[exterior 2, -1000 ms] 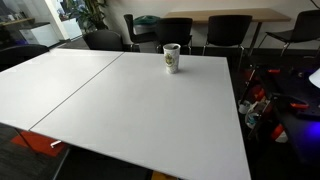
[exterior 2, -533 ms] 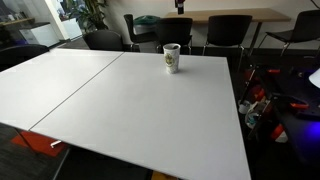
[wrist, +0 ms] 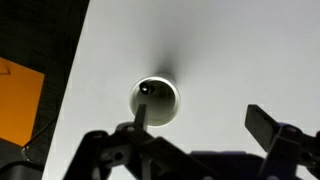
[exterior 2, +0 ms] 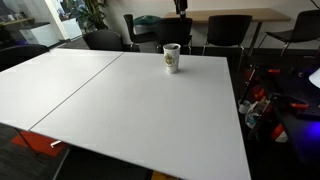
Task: Put the marker on the table
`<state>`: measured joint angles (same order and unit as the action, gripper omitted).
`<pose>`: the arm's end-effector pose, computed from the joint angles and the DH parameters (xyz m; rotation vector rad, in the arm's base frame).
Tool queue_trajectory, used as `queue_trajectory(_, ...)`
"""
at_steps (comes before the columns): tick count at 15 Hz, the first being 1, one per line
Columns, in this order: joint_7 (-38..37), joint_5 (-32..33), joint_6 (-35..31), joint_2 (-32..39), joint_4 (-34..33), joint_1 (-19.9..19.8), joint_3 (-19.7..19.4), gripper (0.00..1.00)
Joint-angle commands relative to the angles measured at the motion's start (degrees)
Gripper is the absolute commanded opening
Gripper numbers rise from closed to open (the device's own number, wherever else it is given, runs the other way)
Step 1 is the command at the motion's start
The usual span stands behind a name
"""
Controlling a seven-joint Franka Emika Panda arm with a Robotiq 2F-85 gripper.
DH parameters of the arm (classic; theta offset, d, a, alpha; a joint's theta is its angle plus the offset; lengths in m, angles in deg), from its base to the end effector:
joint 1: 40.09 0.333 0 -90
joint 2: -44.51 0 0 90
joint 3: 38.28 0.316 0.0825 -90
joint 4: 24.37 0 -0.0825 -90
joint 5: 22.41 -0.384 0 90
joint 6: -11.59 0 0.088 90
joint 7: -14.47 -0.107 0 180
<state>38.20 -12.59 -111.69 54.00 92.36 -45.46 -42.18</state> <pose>0.5663 -0.0987 0.3601 2.9611 0.5249 -0.1391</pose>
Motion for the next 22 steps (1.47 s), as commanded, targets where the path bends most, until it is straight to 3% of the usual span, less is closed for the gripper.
queue_trajectory(1,-0.01,0.03,0.19,0.0,-0.13,-0.19,0.21,1.0)
queue_trajectory(15,1.61,0.94,-1.66,3.01,-0.62,-1.72,-0.41,1.0)
queue_trajectory(19,2.79,0.5,-4.18,4.25,-0.88,-2.96,-0.78,0.84)
queue_trajectory(22,1.97,0.31,-7.66,5.76,-1.17,-3.86,-0.99,0.81)
